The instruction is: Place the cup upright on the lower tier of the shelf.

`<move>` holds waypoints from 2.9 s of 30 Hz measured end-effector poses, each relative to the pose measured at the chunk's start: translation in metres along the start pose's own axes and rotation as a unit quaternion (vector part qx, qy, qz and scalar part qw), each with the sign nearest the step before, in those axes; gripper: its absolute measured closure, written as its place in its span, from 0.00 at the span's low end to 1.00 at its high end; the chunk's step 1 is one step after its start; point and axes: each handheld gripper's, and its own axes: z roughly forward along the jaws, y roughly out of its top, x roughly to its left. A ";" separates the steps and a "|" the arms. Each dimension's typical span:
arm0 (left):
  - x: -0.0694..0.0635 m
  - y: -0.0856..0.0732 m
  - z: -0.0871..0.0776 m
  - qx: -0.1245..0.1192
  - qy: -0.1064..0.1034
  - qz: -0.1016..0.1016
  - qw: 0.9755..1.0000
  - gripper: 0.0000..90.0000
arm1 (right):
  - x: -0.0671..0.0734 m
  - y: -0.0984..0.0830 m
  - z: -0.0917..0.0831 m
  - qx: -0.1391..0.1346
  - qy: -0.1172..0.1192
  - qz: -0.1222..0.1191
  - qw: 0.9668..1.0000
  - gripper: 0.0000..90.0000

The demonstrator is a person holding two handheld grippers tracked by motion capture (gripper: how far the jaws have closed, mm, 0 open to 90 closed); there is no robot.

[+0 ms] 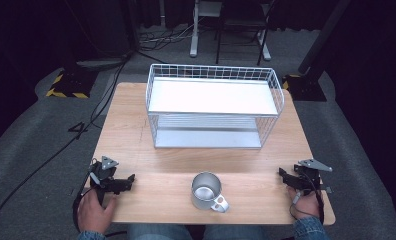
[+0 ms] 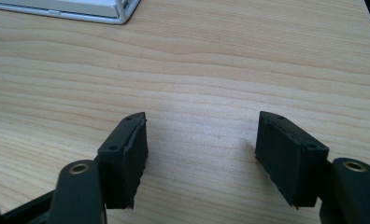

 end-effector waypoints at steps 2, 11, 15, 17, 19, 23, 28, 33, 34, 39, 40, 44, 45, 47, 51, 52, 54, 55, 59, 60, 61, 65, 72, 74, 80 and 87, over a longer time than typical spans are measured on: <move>0.000 0.000 0.000 0.000 0.000 0.000 1.000 0.01 | 0.000 0.000 0.000 0.000 -0.002 0.002 1.000 0.37; 0.000 0.000 0.000 0.000 0.000 0.000 1.000 0.01 | 0.000 0.000 0.000 0.002 -0.008 0.008 1.000 0.34; 0.000 0.000 0.000 0.000 0.000 0.000 1.000 0.01 | -0.001 0.000 0.000 0.000 -0.009 0.006 1.000 0.36; 0.000 0.000 0.000 0.000 0.000 0.000 1.000 0.01 | 0.000 0.000 -0.001 0.002 -0.007 0.006 1.000 0.39; 0.000 0.000 0.000 0.000 0.000 0.000 1.000 0.01 | 0.000 0.001 -0.002 0.008 -0.004 0.004 1.000 0.45; 0.000 0.000 0.000 0.000 0.000 0.000 1.000 0.01 | 0.005 0.005 -0.010 -0.004 0.013 -0.001 1.000 0.50; 0.000 0.000 0.000 0.000 0.000 0.000 1.000 0.01 | 0.018 0.013 -0.026 -0.020 0.033 -0.018 0.999 0.52; 0.000 0.000 0.000 0.001 -0.002 -0.001 1.000 0.01 | 0.029 0.017 -0.041 -0.032 0.061 -0.022 0.997 0.53; 0.000 0.000 0.000 0.001 -0.002 -0.001 1.000 0.01 | 0.031 0.017 -0.045 -0.035 0.067 -0.024 0.997 0.53; 0.000 0.000 0.000 0.000 -0.001 0.001 1.000 0.01 | 0.046 0.018 -0.061 -0.039 0.100 -0.042 0.993 0.54; 0.000 0.000 0.000 0.000 -0.001 0.001 1.000 0.01 | 0.049 0.017 -0.064 -0.038 0.105 -0.044 0.993 0.54; 0.000 0.000 0.000 0.001 -0.002 0.002 1.000 0.01 | 0.060 0.018 -0.072 -0.039 0.120 -0.056 0.990 0.54; 0.000 0.000 -0.001 0.001 -0.002 0.003 1.000 0.01 | 0.063 0.018 -0.073 -0.040 0.123 -0.058 0.990 0.54; 0.000 0.000 -0.001 0.001 -0.002 0.002 1.000 0.01 | 0.066 0.019 -0.075 -0.039 0.127 -0.063 0.989 0.54; 0.000 0.000 -0.001 0.001 -0.002 0.002 1.000 0.01 | 0.079 0.023 -0.082 -0.042 0.144 -0.081 0.985 0.54; 0.000 0.000 -0.001 0.001 -0.002 0.003 1.000 0.01 | 0.082 0.023 -0.084 -0.042 0.148 -0.081 0.985 0.54; 0.000 0.000 -0.001 0.001 -0.002 0.003 1.000 0.01 | 0.089 0.024 -0.087 -0.045 0.157 -0.087 0.983 0.54; 0.000 0.000 -0.001 0.001 -0.002 0.002 1.000 0.01 | 0.093 0.024 -0.088 -0.047 0.162 -0.092 0.981 0.54; 0.000 0.000 -0.001 0.001 -0.002 0.003 1.000 0.01 | 0.112 0.024 -0.093 -0.051 0.180 -0.117 0.975 0.54; 0.000 0.000 -0.001 0.001 -0.002 0.003 1.000 0.01 | 0.117 0.024 -0.094 -0.051 0.185 -0.122 0.974 0.54; 0.000 0.000 -0.001 0.001 -0.002 0.003 1.000 0.01 | 0.117 0.024 -0.094 -0.051 0.185 -0.122 0.974 0.54; 0.000 0.000 -0.001 0.001 -0.002 0.003 1.000 0.01 | 0.133 0.025 -0.098 -0.051 0.206 -0.138 0.967 0.54; 0.000 0.000 -0.001 0.001 -0.002 0.003 1.000 0.01 | 0.156 0.023 -0.103 -0.048 0.238 -0.158 0.957 0.54; 0.000 0.000 -0.001 0.001 -0.002 0.003 1.000 0.01 | 0.160 0.022 -0.103 -0.049 0.244 -0.165 0.954 0.54; 0.000 0.000 -0.001 0.001 -0.002 0.003 1.000 0.01 | 0.175 0.018 -0.104 -0.042 0.270 -0.178 0.945 0.53; 0.000 0.000 -0.001 0.001 -0.002 0.003 1.000 0.01 | 0.191 0.012 -0.101 -0.029 0.293 -0.190 0.937 0.53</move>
